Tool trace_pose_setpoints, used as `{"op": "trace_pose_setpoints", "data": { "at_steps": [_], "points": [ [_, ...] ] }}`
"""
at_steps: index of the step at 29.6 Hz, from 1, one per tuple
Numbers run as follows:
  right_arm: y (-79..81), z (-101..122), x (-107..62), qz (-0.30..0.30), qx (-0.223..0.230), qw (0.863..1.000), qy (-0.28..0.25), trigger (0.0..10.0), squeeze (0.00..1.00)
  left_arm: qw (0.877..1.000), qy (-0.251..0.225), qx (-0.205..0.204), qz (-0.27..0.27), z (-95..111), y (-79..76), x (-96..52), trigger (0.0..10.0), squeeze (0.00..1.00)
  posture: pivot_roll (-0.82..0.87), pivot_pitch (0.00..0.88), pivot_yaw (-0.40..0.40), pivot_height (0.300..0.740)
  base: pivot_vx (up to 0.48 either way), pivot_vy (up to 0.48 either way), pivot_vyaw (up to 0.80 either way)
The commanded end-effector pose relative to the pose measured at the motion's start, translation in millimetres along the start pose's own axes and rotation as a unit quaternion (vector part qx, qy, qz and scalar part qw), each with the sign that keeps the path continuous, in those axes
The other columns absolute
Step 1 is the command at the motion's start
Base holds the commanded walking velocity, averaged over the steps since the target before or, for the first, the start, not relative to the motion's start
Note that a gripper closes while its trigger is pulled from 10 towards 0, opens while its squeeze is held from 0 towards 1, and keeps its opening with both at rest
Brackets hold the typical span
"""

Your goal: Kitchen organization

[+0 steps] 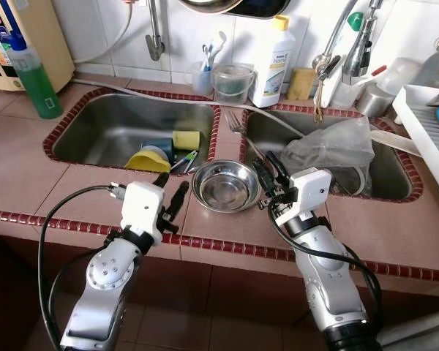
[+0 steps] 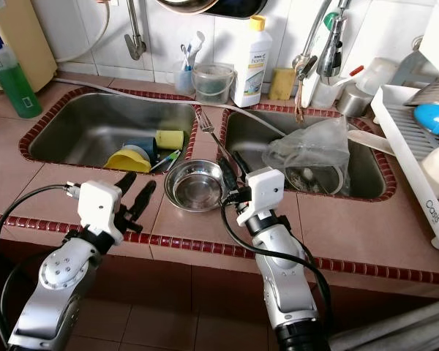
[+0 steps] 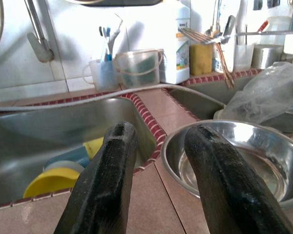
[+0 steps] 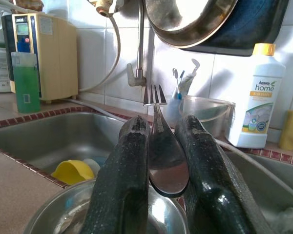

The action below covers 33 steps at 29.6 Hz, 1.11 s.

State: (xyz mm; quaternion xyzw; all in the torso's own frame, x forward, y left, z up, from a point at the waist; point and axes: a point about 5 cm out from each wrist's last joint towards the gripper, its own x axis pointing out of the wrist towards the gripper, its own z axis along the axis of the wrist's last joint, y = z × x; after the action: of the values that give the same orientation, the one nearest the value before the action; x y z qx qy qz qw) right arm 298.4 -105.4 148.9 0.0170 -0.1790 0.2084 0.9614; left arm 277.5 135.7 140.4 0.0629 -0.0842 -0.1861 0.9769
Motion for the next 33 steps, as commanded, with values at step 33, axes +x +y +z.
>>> {"op": "trace_pose_setpoints", "data": {
  "at_steps": [33],
  "points": [
    [4.0,-1.4,4.1,-0.003,0.002,1.0,0.0,10.0,0.0,1.0,0.013,0.02,-0.009,-2.8,-1.4,6.2,10.0,0.0,0.02,0.012,-0.037,0.74,0.0,0.277,0.0]
  ]
}}
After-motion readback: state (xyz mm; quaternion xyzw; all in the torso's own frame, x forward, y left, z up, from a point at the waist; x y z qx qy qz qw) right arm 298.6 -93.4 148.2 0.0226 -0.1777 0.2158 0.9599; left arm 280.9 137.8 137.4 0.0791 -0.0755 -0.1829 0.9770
